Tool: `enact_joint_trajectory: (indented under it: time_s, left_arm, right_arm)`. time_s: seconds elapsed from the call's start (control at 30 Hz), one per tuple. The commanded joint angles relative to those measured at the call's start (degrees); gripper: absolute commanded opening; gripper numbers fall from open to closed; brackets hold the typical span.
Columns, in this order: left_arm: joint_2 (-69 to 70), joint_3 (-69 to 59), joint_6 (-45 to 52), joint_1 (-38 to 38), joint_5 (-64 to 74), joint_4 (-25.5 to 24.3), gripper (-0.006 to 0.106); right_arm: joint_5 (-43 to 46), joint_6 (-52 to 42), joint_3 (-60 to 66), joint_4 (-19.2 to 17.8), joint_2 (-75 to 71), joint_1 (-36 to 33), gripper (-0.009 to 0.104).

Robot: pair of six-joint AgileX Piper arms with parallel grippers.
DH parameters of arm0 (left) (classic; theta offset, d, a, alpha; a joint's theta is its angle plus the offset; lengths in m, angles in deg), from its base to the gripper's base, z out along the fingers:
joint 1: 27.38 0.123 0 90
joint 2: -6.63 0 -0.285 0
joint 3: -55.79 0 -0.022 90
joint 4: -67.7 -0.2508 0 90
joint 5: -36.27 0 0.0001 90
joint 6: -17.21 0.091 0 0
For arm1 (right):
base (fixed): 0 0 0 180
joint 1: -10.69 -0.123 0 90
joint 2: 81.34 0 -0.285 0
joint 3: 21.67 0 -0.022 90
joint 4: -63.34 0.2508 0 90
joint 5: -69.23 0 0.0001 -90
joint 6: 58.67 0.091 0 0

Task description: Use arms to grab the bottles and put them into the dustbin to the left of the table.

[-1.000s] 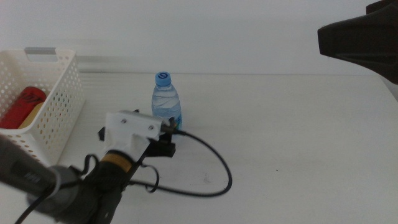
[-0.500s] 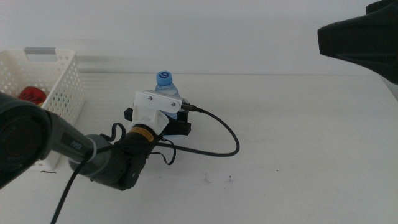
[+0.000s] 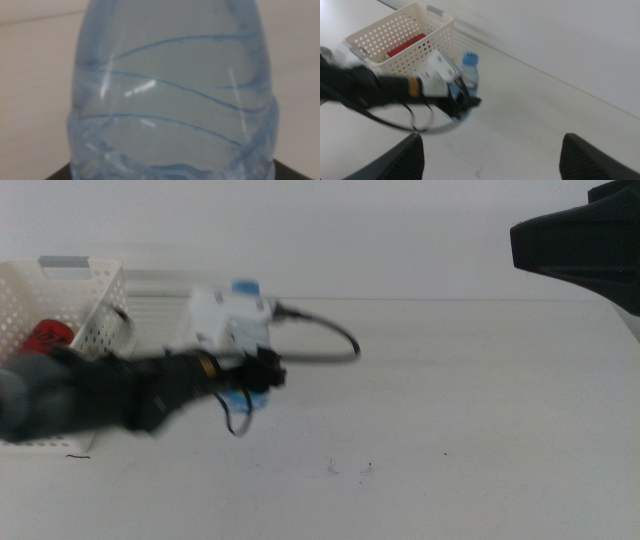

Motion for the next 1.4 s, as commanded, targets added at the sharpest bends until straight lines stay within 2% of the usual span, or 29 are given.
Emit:
enact_joint_trajectory:
  time_s: [0.0,0.1,0.27,0.33,0.43,0.57,0.67,0.8,0.9,1.0,1.17,1.37]
  left_arm:
    - [10.4,4.4,1.4,1.8,14.6,-1.8,-0.002]
    - [12.9,15.7,4.6,6.6,37.2,-2.5,-0.002]
    - [9.0,36.3,20.8,19.2,67.8,5.9,-0.002]
    - [6.3,43.0,23.4,24.4,74.8,6.4,-0.002]
    - [2.5,49.8,23.8,31.4,78.8,6.2,-0.002]
    - [-2.6,51.4,23.9,37.5,78.9,7.2,-0.002]
    - [-7.3,51.4,25.9,39.9,78.1,10.1,-0.001]
    - [-12.2,51.9,26.5,40.6,76.7,10.2,0.006]
    - [-15.4,52.5,26.9,40.6,75.9,10.7,0.019]
    - [-17.3,52.6,28.0,40.6,75.9,10.9,0.042]
    - [-17.6,52.9,29.1,40.6,75.9,7.0,0.094]
    - [-11.5,52.9,28.2,40.5,79.4,6.6,0.094]
  right_arm:
    - [0.6,-0.5,-0.4,-0.3,-0.2,-0.1,0.091]
    - [0.6,-0.5,-0.4,-0.3,-0.2,-0.1,0.091]
    - [0.6,-0.5,-0.4,-0.2,-0.2,-0.1,0.091]
    - [0.6,-0.5,-0.4,-0.2,-0.2,-0.1,0.091]
    - [0.6,-0.5,-0.4,-0.2,-0.2,-0.1,0.091]
    - [0.6,-0.5,-0.4,-0.2,-0.2,-0.1,0.091]
    - [0.6,-0.5,-0.4,-0.2,-0.2,-0.1,0.091]
    - [0.6,-0.5,-0.4,-0.2,-0.2,-0.1,0.091]
    - [0.6,-0.5,-0.4,-0.2,-0.2,-0.1,0.091]
    - [0.6,-0.5,-0.4,-0.2,-0.2,-0.1,0.091]
    - [0.6,-0.5,-0.4,-0.2,-0.2,-0.1,0.091]
    - [0.6,-0.5,-0.4,-0.2,-0.2,-0.1,0.091]
